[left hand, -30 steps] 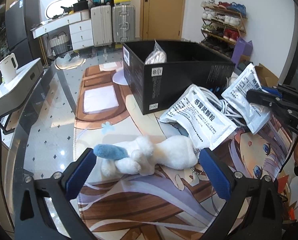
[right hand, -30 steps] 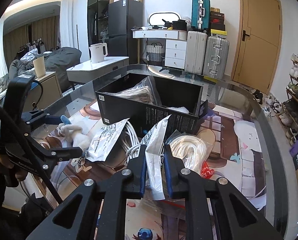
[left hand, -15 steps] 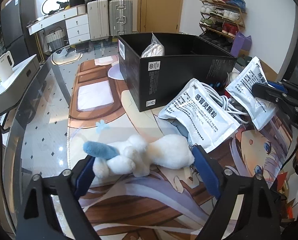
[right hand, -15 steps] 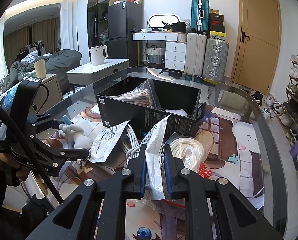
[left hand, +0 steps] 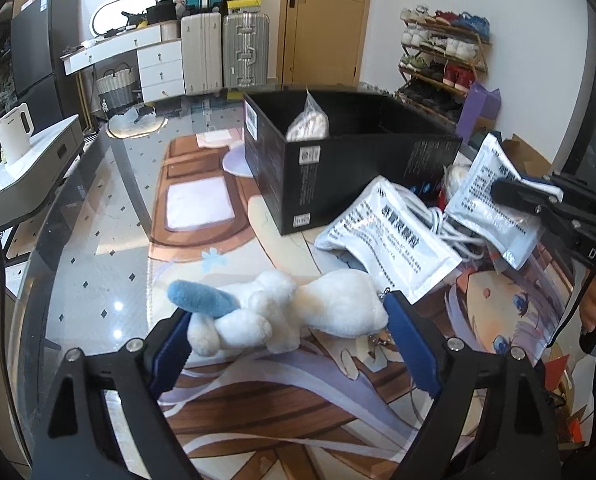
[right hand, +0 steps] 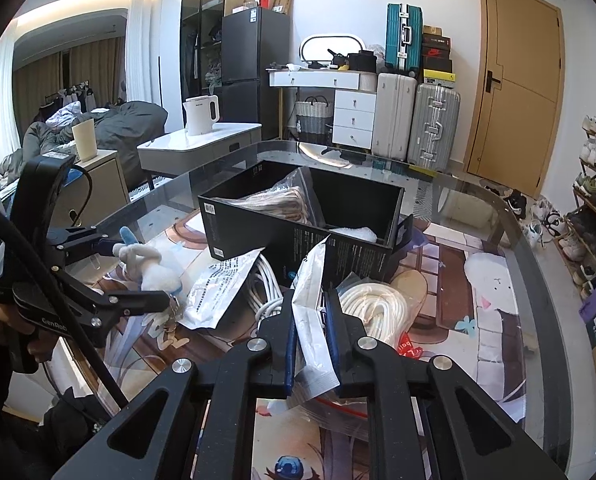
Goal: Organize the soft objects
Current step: 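Grasp the white plush bunny with the left gripper while the right gripper holds the packet, then carry the plush bunny with the left gripper while the right gripper carries the packet over the box, then release the plush bunny into the box with the left gripper while the right gripper releases the packet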
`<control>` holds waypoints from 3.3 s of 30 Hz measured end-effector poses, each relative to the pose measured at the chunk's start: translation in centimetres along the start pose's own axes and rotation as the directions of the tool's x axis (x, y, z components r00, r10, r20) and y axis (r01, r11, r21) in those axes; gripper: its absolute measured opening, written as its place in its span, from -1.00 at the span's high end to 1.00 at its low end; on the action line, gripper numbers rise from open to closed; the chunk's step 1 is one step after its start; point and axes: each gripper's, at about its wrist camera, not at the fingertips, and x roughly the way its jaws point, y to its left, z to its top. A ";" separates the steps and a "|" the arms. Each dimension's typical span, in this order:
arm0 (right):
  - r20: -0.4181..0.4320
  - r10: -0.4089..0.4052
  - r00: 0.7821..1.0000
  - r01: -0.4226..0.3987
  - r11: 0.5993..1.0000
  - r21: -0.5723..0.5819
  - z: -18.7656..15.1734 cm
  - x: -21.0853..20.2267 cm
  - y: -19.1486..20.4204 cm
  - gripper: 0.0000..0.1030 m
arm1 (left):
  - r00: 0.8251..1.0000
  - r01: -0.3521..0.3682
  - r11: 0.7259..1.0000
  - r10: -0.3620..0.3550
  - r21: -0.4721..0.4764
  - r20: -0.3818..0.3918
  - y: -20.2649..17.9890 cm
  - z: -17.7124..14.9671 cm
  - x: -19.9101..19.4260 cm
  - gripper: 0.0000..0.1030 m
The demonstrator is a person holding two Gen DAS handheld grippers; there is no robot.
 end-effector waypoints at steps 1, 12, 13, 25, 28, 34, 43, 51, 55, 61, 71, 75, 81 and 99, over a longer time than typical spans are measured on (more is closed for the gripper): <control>0.002 0.001 1.000 -0.001 1.000 0.001 0.0 0.0 0.0 0.76 | 1.000 0.000 1.000 0.000 -0.003 0.008 0.1 0.1 -0.2 -0.73; 0.043 0.001 0.999 -0.001 1.000 0.004 0.9 -1.4 0.2 0.76 | 0.995 0.010 1.000 -0.008 -0.019 0.098 -0.1 1.4 -2.5 -0.73; 0.047 0.000 0.999 0.000 1.000 0.004 1.1 -1.5 0.2 0.76 | 0.995 0.010 1.000 -0.008 -0.019 0.104 -0.2 1.6 -2.6 -0.73; 0.084 -0.005 0.996 0.003 1.000 0.025 3.2 -2.3 -0.4 0.76 | 0.987 0.011 1.000 -0.009 -0.008 0.159 -1.0 4.3 -3.5 -0.73; 0.091 -0.010 0.996 0.008 1.000 0.022 3.9 -2.2 -0.5 0.76 | 0.985 0.013 1.000 -0.012 -0.006 0.171 -1.2 5.2 -3.4 -0.73; 0.100 -0.020 0.995 0.018 1.000 0.020 5.1 -1.5 -0.8 0.76 | 0.981 0.010 1.000 -0.012 0.008 0.193 -1.8 7.1 -2.8 -0.73; 0.099 -0.020 0.995 0.018 1.000 0.018 6.8 0.2 -1.5 0.77 | 0.980 -0.002 1.000 -0.003 0.025 0.200 -2.4 9.1 -0.8 -0.73; 0.079 -0.021 0.997 0.020 1.000 0.012 8.1 2.2 -2.0 0.77 | 0.981 -0.024 0.999 0.016 0.037 0.193 -2.6 10.3 1.2 -0.73; 0.074 -0.025 0.997 0.024 1.000 0.014 8.6 3.1 -2.2 0.77 | 0.981 -0.029 0.999 0.021 0.038 0.194 -2.4 10.6 1.9 -0.73; 0.058 -0.027 0.998 0.026 1.000 0.009 9.0 4.7 -2.3 0.77 | 0.983 -0.029 0.999 0.020 0.044 0.184 -2.4 10.8 3.3 -0.73; 0.020 -0.023 1.000 0.023 1.000 0.001 9.5 7.5 -2.6 0.77 | 0.986 -0.059 0.994 0.044 0.091 0.164 -3.1 10.9 5.0 -0.73; 0.023 -0.018 1.000 0.018 1.000 0.004 9.8 7.8 -2.9 0.77 | 0.985 -0.060 0.994 0.045 0.090 0.165 -3.2 11.0 5.2 -0.73; 0.019 -0.014 1.000 0.014 1.000 0.006 9.7 8.7 -3.3 0.77 | 0.984 -0.063 0.994 0.048 0.085 0.169 -2.7 11.2 5.6 -0.74; -0.065 0.009 0.998 -0.008 1.000 0.009 9.2 11.6 -4.2 0.72 | 0.982 -0.110 0.986 0.089 0.123 0.164 -3.2 10.9 6.4 -0.78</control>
